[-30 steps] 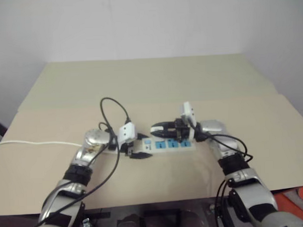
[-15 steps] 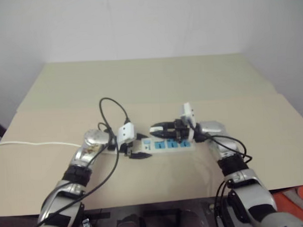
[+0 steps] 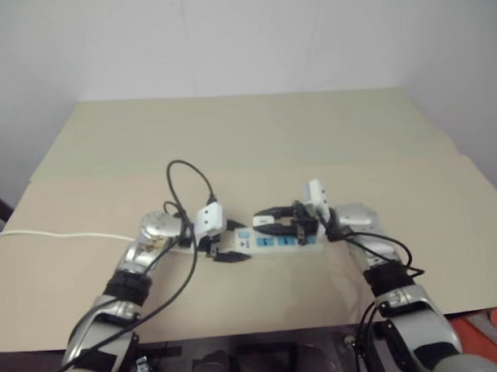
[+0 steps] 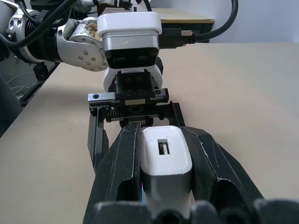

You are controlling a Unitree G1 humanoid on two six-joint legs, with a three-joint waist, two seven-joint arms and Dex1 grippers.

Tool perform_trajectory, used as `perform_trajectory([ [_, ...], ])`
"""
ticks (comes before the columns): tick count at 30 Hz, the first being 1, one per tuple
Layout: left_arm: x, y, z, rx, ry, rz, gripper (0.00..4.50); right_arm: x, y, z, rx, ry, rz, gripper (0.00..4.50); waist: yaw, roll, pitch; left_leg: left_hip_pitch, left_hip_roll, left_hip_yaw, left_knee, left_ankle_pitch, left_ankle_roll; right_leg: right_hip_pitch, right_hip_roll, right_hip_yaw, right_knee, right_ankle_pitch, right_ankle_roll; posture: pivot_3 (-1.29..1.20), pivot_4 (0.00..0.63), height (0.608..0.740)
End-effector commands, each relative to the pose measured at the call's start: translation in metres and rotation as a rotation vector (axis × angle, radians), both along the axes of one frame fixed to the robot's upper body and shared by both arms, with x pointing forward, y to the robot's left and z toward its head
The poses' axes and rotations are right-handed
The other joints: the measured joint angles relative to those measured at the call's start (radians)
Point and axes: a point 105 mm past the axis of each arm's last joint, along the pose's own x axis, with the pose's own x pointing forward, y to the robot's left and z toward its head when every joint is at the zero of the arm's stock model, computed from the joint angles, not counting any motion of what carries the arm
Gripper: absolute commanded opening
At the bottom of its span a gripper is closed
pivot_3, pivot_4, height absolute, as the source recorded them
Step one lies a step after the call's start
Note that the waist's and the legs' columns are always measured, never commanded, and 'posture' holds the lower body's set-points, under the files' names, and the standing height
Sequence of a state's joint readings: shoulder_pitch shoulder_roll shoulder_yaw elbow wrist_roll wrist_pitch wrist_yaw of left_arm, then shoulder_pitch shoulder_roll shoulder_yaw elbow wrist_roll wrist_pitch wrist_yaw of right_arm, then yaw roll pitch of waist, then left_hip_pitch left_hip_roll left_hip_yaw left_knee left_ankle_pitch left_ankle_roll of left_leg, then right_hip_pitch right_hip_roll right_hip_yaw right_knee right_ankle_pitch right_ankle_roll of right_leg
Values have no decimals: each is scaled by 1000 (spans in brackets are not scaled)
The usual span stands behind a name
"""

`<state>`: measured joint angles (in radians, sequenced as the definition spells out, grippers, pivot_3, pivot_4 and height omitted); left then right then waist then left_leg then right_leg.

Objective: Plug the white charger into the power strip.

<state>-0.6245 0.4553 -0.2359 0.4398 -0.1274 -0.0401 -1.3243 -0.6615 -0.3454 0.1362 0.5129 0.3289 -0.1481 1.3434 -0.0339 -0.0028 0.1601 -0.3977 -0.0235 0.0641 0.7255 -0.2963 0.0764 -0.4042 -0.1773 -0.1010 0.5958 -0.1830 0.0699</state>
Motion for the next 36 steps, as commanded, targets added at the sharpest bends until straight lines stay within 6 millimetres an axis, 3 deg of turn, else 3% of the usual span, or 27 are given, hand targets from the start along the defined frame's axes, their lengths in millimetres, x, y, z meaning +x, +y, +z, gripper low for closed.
perform_trajectory([
  [1,-3,10,-3,51,8,-8,3281,11,-37,-21,-93,44,-121,1159,-1,0,0,0,0,0,0,0,0,0,0,0,0,0,0,0,150,740],
  [5,-5,11,-4,49,7,-3,3281,11,-41,-31,-115,56,-127,1159,-1,0,0,2,0,0,0,0,0,2,0,0,0,0,0,0,150,740],
  [10,-5,11,-4,49,8,1,3281,7,4,-17,-57,15,-21,1159,-7,0,0,2,1,0,0,0,0,2,0,0,0,0,0,0,150,740],
  [15,-3,8,-4,43,8,4,3281,0,30,-13,-57,-16,46,1159,-15,0,0,5,2,2,-1,0,-1,2,0,2,2,0,-1,0,150,740],
  [19,-4,6,-4,35,10,7,3281,3,21,-22,-74,13,12,1159,-14,0,0,10,3,4,-6,2,-3,2,1,4,2,0,-2,0,150,740],
  [23,-6,9,-6,34,11,13,3281,2,-11,-41,-141,63,-34,1159,-9,0,-1,11,3,5,-8,2,-3,2,1,4,2,0,-3,0,150,740],
  [26,-6,10,-6,35,11,17,3281,4,-22,-49,-164,97,-70,1159,-8,0,-5,11,3,5,-9,2,-3,2,1,4,1,0,-3,0,150,740],
  [31,-6,11,-5,34,8,20,3281,10,-20,-47,-156,108,-87,1159,-8,0,-6,12,3,5,-10,2,-3,4,1,4,0,0,-3,0,150,740],
  [36,-10,10,-7,26,14,19,3281,14,-2,-40,-135,106,-51,1159,-10,0,-6,17,3,4,-10,2,-3,7,1,4,0,0,-3,0,150,740],
])
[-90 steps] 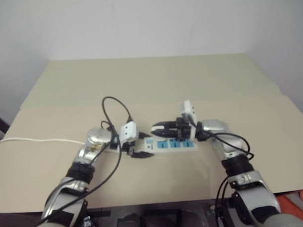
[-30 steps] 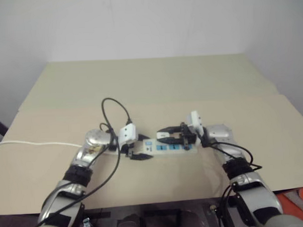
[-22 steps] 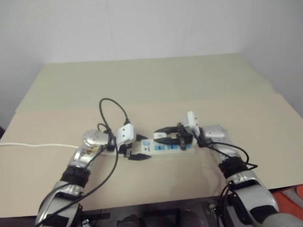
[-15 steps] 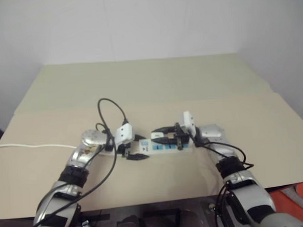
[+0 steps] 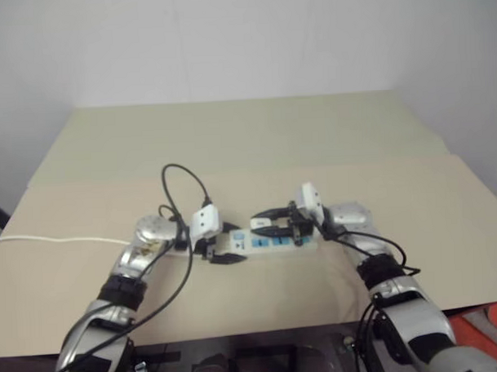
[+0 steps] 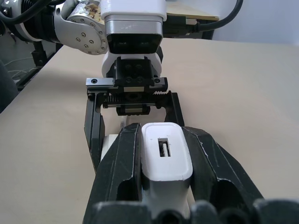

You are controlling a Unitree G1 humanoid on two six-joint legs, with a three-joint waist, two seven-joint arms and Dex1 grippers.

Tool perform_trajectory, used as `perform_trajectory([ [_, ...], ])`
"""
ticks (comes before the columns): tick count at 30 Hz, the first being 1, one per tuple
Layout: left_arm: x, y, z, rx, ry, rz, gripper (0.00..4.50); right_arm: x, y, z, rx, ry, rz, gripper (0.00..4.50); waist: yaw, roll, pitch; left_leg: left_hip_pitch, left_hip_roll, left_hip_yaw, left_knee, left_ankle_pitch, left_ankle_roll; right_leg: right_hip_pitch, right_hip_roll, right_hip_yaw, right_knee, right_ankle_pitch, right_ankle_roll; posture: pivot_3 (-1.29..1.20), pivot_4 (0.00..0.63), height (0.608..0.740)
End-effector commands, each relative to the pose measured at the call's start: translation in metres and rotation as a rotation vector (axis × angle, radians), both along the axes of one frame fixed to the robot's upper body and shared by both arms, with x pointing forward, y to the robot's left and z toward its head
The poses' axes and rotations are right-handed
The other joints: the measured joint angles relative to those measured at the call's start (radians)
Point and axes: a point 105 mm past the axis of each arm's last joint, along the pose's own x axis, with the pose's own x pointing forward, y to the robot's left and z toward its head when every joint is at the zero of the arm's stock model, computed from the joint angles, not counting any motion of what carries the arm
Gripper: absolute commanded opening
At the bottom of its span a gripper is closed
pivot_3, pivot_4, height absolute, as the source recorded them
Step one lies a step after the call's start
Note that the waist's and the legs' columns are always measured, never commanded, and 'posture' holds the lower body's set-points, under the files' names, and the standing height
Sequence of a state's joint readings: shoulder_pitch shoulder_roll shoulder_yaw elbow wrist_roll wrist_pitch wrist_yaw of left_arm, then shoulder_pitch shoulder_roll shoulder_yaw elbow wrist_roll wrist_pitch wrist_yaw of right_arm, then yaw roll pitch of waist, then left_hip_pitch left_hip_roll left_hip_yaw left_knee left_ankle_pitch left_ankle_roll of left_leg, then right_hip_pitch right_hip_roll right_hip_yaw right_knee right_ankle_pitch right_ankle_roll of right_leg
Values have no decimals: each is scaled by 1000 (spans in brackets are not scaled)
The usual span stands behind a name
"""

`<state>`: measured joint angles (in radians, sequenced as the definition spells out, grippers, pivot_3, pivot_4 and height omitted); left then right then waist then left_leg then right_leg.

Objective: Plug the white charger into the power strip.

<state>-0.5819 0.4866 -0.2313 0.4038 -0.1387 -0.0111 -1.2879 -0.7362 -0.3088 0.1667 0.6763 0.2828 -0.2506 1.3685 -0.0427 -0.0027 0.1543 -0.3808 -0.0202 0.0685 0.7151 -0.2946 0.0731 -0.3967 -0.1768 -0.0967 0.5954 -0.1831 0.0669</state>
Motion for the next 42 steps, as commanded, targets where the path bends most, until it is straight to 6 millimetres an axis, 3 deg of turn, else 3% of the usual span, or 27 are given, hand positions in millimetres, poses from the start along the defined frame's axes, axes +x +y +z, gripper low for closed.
perform_trajectory([
  [1,-9,0,-1,17,-1,-35,3281,7,-9,-29,-87,112,-80,1159,-2,0,0,0,0,0,0,0,0,0,0,0,0,0,0,0,150,740],
  [25,-11,0,-3,5,0,-25,3281,5,-2,-32,-138,129,-23,1159,-5,0,-1,5,1,0,-3,0,-2,0,0,1,0,-2,-3,0,150,740],
  [34,-7,0,-2,4,-1,-19,3281,7,-2,-23,-114,109,-32,4084,1,0,-1,-3,1,1,-3,0,-2,-6,0,0,1,-2,-4,0,150,740],
  [42,0,-3,1,-3,-5,-14,3281,4,-16,6,-68,39,-29,4084,12,0,-1,-6,1,0,-3,1,-2,-7,0,0,0,-2,-4,0,150,740],
])
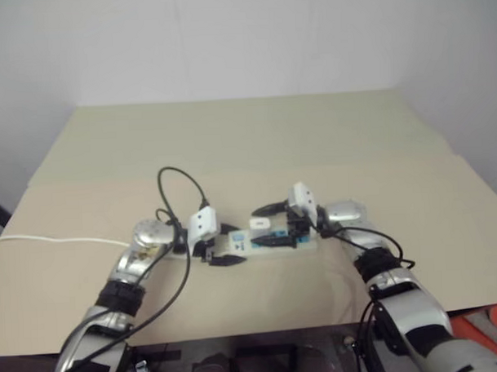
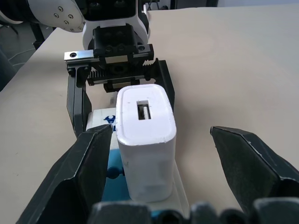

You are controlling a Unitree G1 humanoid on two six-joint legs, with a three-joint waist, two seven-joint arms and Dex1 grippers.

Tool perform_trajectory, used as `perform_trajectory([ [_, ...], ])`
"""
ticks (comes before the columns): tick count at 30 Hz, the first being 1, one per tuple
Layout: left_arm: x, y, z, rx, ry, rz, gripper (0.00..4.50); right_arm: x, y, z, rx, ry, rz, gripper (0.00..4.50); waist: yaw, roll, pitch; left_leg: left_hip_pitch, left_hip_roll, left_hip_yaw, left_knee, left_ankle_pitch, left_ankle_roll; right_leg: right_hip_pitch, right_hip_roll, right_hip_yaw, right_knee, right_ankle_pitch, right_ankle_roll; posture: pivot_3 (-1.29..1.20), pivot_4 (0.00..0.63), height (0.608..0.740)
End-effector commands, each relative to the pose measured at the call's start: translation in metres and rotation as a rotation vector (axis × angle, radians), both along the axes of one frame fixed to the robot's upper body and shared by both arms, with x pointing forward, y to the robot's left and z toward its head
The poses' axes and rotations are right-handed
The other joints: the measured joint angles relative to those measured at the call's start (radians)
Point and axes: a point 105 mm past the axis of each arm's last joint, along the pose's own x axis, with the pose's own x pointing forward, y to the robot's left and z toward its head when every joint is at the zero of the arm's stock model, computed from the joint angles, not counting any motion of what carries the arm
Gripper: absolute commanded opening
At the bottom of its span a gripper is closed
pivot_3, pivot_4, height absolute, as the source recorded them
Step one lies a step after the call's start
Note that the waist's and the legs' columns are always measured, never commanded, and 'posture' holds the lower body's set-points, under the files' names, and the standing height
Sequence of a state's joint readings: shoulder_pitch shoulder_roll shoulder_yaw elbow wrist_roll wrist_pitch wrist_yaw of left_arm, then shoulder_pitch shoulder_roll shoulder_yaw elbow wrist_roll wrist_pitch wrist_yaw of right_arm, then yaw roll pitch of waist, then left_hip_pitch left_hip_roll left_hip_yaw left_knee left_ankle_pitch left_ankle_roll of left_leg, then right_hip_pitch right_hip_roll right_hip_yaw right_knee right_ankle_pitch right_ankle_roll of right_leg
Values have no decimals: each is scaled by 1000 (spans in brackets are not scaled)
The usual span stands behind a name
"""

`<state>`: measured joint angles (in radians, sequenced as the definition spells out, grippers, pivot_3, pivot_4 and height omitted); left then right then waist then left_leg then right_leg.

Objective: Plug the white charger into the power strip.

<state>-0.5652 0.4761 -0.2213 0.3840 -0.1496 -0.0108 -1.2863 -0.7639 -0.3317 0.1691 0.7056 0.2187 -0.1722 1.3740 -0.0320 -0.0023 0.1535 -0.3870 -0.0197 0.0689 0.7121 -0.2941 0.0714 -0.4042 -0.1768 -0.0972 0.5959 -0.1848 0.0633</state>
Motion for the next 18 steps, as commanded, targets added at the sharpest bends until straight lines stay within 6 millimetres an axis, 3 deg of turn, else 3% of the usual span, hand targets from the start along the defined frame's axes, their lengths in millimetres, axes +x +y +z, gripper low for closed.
perform_trajectory([
  [1,4,0,1,22,-7,-6,3631,-4,-11,19,33,-38,2,4108,4,0,0,-1,0,0,0,0,0,-1,0,0,0,0,0,0,150,740],
  [4,10,-1,7,13,-18,1,4470,-8,-20,31,47,-59,-2,4114,7,0,2,-3,-1,0,0,0,0,-2,0,-1,0,0,0,0,150,740],
  [12,4,9,44,-58,-99,-38,4470,-14,-47,42,41,-88,-70,4114,14,-1,4,-7,-1,0,0,0,0,-5,0,-2,-1,0,0,0,150,740],
  [18,-37,38,82,-50,-129,-80,4470,-34,-111,63,-7,-100,-168,4114,18,0,6,-18,-1,0,2,0,0,-16,0,-2,-1,0,0,0,150,740],
])
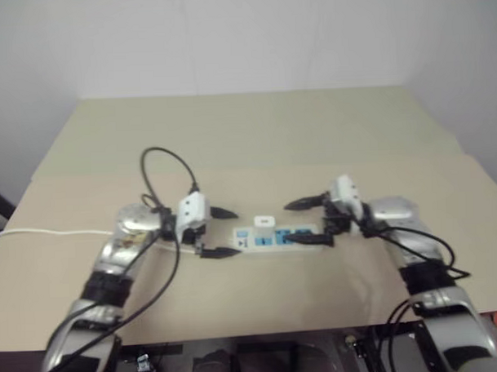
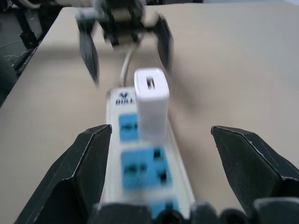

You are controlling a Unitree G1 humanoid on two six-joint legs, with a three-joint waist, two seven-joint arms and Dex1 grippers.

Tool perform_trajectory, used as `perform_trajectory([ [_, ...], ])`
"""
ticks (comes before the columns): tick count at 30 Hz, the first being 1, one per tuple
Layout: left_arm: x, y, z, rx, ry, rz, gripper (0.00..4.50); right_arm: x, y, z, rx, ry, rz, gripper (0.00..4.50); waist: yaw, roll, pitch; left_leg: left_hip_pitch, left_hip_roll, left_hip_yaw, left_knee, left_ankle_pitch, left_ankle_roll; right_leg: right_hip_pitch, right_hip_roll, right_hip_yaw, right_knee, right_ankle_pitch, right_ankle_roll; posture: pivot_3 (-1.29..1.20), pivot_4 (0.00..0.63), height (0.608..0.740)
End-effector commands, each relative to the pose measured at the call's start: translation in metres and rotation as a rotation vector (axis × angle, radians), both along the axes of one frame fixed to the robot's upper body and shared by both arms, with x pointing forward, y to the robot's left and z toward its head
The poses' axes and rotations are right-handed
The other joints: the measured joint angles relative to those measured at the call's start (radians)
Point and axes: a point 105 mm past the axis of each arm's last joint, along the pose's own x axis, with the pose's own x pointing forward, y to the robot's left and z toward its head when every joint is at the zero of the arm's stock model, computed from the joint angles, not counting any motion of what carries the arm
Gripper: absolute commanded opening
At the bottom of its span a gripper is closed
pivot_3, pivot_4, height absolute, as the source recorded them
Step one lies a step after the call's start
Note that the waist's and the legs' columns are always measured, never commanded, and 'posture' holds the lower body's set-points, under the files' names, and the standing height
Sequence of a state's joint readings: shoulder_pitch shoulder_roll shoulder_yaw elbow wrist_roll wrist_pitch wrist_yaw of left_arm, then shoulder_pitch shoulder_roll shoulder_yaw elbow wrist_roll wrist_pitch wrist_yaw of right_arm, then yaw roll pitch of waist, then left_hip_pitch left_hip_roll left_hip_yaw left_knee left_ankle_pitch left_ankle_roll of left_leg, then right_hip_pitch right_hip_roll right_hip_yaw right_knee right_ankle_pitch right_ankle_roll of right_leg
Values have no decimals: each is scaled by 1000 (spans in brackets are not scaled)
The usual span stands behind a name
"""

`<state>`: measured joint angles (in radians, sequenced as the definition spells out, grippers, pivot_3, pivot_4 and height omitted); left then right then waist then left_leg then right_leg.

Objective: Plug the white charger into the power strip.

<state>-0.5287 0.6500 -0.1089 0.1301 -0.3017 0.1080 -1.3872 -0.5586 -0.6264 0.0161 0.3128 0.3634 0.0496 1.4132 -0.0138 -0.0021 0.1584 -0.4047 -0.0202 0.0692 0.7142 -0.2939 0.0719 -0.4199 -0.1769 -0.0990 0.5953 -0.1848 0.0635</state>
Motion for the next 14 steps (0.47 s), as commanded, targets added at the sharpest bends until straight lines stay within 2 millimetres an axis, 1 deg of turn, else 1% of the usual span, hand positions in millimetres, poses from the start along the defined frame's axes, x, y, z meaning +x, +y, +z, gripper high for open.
perform_trajectory([
  [1,-25,11,31,-19,-40,-31,4470,-11,-37,29,-6,-68,-59,4114,1,0,1,-1,0,0,0,0,0,-1,0,0,0,0,0,0,150,740],
  [3,-33,22,37,4,-45,5,4470,-15,-63,31,-49,-62,-123,4114,2,0,2,-1,0,0,0,0,0,0,0,-1,-1,0,0,0,150,740],
  [5,-36,33,37,35,-43,50,4470,-17,-86,32,-75,-53,-197,4114,2,-1,2,0,0,0,0,0,0,1,0,-1,-1,0,1,0,150,740],
  [8,-36,50,34,55,-27,117,4470,-18,-108,27,-109,-48,-279,4114,1,-1,2,4,0,1,0,0,0,3,0,1,-1,-1,1,0,150,740],
  [11,-34,54,29,56,-15,150,4470,-18,-119,22,-118,-52,-328,4114,1,-1,2,5,1,1,0,0,0,3,0,1,-1,-1,0,0,150,740],
  [14,-34,52,26,44,-6,144,4470,-21,-116,20,-124,-57,-327,4114,1,-1,2,5,1,2,0,0,0,3,0,2,0,-1,0,0,150,740],
])
